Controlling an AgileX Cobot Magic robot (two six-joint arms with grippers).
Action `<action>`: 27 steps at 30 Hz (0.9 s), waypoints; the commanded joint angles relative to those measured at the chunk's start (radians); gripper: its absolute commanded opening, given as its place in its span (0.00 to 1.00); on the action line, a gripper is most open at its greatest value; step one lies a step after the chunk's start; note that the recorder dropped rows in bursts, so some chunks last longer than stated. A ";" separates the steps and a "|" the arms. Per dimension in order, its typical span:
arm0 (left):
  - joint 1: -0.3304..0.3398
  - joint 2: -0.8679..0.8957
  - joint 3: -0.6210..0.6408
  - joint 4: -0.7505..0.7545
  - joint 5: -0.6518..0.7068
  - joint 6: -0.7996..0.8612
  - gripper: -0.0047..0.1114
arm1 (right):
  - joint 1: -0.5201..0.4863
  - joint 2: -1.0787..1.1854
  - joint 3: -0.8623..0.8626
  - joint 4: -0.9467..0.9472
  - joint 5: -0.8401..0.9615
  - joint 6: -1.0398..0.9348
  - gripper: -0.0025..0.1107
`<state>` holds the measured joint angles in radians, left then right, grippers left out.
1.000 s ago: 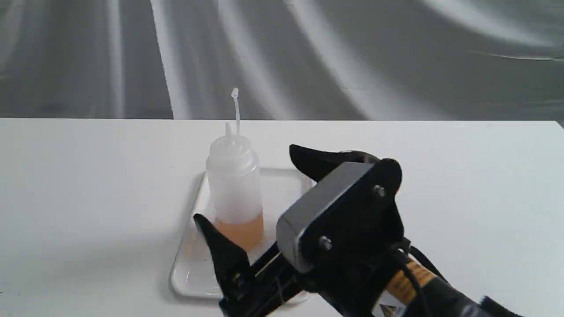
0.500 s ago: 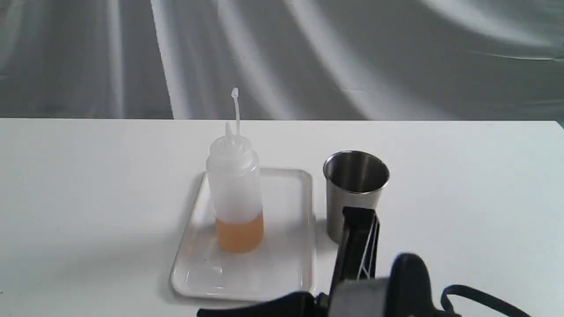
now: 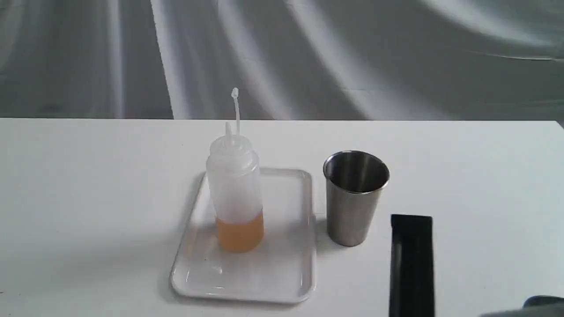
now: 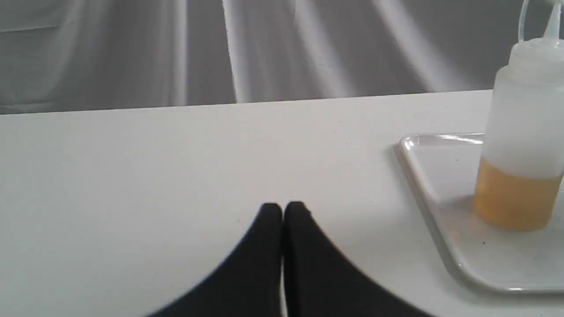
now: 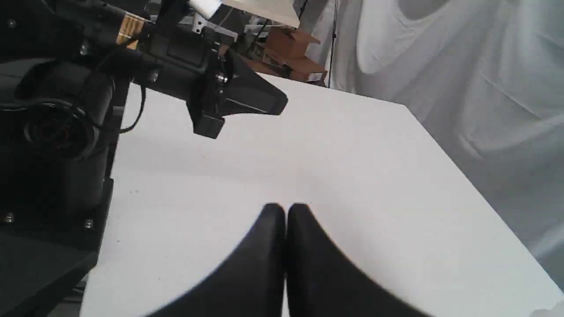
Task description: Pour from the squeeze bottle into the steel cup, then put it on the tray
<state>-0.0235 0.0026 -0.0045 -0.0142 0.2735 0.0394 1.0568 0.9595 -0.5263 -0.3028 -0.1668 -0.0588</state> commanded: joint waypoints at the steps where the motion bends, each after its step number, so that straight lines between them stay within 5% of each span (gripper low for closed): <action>1: 0.002 -0.003 0.004 -0.001 -0.008 -0.005 0.04 | 0.004 -0.035 0.006 -0.079 0.028 0.031 0.02; 10: 0.002 -0.003 0.004 -0.001 -0.008 -0.003 0.04 | 0.004 -0.106 0.045 -0.068 0.075 0.031 0.02; 27: 0.002 -0.003 0.004 -0.001 -0.008 -0.005 0.04 | -0.008 -0.406 0.401 0.105 0.075 0.033 0.02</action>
<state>-0.0235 0.0026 -0.0045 -0.0142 0.2735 0.0394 1.0564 0.5754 -0.1474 -0.2207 -0.0900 -0.0271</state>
